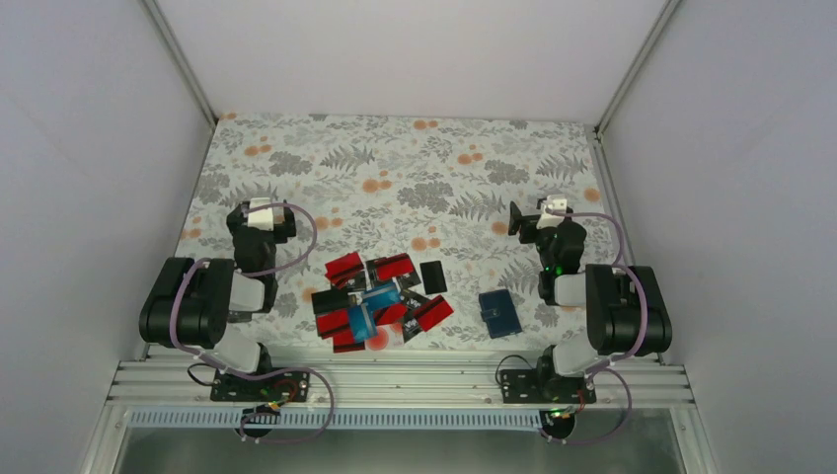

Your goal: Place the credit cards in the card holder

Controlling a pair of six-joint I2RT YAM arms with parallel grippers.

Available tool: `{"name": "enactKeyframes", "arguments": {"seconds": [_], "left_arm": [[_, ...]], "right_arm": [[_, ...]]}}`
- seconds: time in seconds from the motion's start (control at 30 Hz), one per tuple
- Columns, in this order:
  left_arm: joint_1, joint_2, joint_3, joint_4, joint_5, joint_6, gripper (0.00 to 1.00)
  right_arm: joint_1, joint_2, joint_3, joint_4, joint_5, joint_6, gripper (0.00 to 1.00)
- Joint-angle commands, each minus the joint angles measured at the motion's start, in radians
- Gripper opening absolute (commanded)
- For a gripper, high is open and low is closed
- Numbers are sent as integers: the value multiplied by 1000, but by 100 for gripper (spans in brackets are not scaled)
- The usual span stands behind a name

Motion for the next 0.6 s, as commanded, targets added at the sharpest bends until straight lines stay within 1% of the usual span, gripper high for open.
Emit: {"name": "enactKeyframes", "arguments": {"seconds": [0.0,0.5,0.57], "left_arm": [[5,2,1,54,18,-14,100],[4,1,-1,56,19,-12,100],[4,-10,12,24,38,0,100]], "right_arm": [[-4,-5,0,51,4,-2,100],[-5,-8,4,45,3,-4,100],[-3,-21,36,-23,8,-3,100]]}}
